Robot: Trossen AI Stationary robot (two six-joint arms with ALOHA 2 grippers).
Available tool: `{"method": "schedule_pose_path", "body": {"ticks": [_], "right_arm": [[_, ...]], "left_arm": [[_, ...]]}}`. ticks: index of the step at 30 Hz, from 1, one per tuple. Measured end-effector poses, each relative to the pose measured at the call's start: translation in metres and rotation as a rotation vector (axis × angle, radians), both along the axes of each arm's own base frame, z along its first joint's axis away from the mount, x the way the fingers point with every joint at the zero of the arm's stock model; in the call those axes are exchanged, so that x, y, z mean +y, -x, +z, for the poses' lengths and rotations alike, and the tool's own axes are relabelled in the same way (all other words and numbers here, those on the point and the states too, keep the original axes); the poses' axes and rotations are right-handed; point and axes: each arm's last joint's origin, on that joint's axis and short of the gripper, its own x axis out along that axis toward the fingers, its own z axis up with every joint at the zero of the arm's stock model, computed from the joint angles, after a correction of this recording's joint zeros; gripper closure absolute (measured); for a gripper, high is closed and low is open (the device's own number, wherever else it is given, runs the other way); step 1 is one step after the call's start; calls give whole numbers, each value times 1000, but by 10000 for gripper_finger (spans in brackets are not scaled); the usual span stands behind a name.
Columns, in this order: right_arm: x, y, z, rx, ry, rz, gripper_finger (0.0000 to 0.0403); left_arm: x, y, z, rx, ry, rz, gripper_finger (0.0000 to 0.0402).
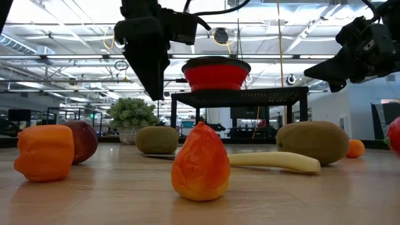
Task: Pick & Place Fruit
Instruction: Put the brown kiwi into the red strainer bowl on the shelf
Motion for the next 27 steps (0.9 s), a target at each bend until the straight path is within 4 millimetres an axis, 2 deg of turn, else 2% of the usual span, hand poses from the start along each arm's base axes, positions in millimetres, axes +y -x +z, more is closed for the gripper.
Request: {"method": "schedule_pose_path", "body": {"ticks": [10, 18, 27], "right_arm": [[0, 0, 0, 0, 0, 0, 403], [0, 0, 0, 0, 0, 0, 403], [0, 0, 0, 1, 0, 0, 403]], "left_arm": [[10, -1, -16, -22, -40, 8, 9], [18, -3, -17, -36, -45, 7, 22], [17, -3, -17, -46, -37, 58, 23]]}}
